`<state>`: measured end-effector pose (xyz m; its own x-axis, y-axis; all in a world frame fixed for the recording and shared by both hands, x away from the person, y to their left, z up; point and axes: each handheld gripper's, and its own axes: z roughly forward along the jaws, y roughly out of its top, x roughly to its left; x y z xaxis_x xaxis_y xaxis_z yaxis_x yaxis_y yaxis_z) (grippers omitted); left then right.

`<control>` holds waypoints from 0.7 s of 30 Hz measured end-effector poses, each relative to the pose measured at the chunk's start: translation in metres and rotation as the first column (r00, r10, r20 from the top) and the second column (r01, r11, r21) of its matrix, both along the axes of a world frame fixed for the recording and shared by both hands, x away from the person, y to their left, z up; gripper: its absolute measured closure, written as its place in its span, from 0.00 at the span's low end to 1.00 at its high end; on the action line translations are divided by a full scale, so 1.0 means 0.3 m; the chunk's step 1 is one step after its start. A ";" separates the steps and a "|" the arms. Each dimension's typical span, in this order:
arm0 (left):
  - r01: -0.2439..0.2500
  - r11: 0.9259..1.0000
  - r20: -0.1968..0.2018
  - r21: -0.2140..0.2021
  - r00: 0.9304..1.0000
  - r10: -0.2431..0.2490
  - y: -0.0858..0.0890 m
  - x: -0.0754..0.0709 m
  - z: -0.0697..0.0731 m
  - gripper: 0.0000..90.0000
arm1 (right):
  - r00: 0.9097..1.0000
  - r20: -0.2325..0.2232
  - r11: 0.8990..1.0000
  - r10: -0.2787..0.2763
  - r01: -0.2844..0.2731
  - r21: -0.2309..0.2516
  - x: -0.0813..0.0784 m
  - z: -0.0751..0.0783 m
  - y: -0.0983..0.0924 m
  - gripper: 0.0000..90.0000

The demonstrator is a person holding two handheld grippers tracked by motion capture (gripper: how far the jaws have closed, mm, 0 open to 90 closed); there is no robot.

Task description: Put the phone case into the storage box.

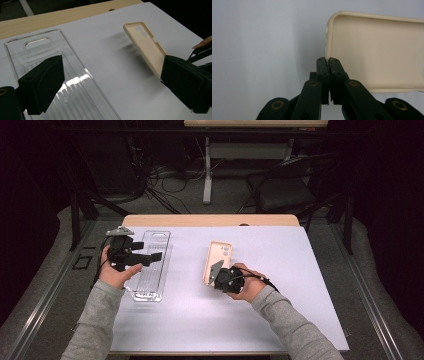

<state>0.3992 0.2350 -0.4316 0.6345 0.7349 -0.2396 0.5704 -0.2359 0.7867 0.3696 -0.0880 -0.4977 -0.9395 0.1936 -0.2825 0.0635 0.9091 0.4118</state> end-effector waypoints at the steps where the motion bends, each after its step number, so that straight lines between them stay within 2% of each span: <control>1: 0.006 1.000 -0.002 -0.005 1.000 -0.006 -0.003 -0.001 0.000 0.06 | 1.000 0.011 1.000 0.008 -0.008 0.011 -0.003 0.002 0.002 0.98; 2: 0.006 1.000 -0.002 -0.005 1.000 -0.006 -0.003 -0.001 0.000 0.06 | 1.000 0.011 1.000 0.008 -0.008 0.011 -0.003 0.002 0.002 0.98; 3: 0.017 1.000 0.001 -0.011 1.000 -0.017 -0.008 -0.002 0.000 0.06 | 0.999 0.040 1.000 0.020 -0.021 0.006 -0.011 0.011 0.005 0.98; 5: 0.019 1.000 -0.001 -0.017 1.000 -0.019 -0.014 -0.005 0.001 0.06 | 0.998 0.061 1.000 0.020 -0.021 0.009 -0.020 0.016 0.007 0.98; 10: 0.037 0.999 0.002 -0.029 0.999 -0.037 -0.028 -0.010 0.003 0.06 | 0.995 0.092 0.999 0.031 -0.034 0.022 -0.037 0.029 0.011 0.98; 13: 0.044 0.998 0.002 -0.034 0.999 -0.044 -0.038 -0.015 0.004 0.13 | 0.993 0.111 0.999 0.040 -0.044 0.029 -0.042 0.035 0.014 0.98; 21: 0.066 0.997 0.002 -0.051 0.998 -0.065 -0.069 -0.025 0.002 0.18 | 0.985 0.160 0.998 0.062 -0.065 0.016 -0.063 0.049 0.035 0.98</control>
<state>0.3918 0.2143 -0.4309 0.6809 0.6786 -0.2755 0.5548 -0.2323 0.7989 0.3507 -0.0775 -0.4831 -0.8934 0.1421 -0.4262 -0.0623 0.9003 0.4309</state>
